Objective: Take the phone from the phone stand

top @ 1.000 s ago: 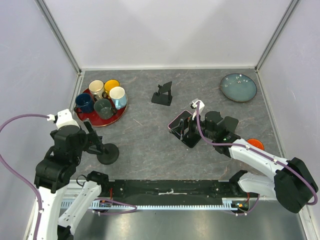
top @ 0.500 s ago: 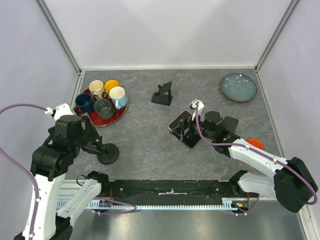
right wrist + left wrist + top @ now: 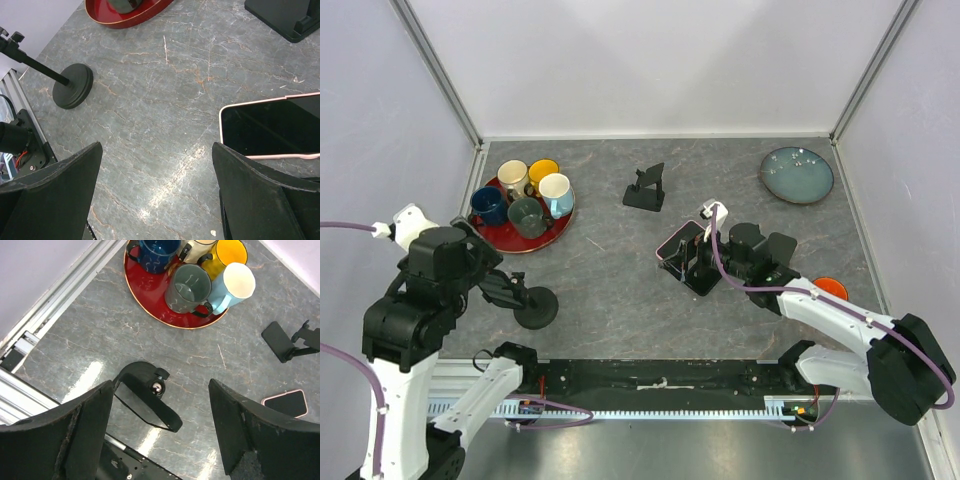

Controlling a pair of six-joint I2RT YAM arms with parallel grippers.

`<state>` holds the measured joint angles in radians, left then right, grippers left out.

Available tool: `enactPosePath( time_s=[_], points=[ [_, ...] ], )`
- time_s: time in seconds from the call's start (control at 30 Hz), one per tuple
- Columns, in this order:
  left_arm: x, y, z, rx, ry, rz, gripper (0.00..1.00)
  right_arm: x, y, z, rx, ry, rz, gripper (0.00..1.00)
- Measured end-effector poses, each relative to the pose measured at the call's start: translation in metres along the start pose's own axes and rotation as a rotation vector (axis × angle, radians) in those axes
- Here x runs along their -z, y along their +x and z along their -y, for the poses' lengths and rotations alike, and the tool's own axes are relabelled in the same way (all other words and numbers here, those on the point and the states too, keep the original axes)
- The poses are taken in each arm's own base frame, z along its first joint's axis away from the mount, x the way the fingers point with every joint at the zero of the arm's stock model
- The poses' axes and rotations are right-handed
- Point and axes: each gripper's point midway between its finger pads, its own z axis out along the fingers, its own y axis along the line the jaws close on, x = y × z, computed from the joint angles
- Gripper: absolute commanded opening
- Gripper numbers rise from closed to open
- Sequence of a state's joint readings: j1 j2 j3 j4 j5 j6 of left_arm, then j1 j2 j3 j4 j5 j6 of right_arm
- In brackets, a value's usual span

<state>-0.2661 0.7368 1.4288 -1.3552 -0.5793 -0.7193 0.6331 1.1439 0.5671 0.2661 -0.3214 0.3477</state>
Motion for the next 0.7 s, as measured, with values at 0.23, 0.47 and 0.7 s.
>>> enactPosePath(
  time_s=[0.23, 0.47, 0.7],
  points=[
    [-0.015, 0.013, 0.01, 0.041, -0.034, -0.063, 0.82, 0.003, 0.006, -0.007, 0.005, -0.011, -0.003, 0.98],
    [-0.028, 0.035, 0.008, 0.046, -0.076, -0.127, 0.74, 0.009, 0.0, -0.031, 0.061, -0.043, 0.027, 0.98],
    [-0.028, 0.042, 0.005, 0.071, -0.078, -0.134, 0.68, 0.009, 0.002, -0.03, 0.084, -0.019, 0.026, 0.98]
  ],
)
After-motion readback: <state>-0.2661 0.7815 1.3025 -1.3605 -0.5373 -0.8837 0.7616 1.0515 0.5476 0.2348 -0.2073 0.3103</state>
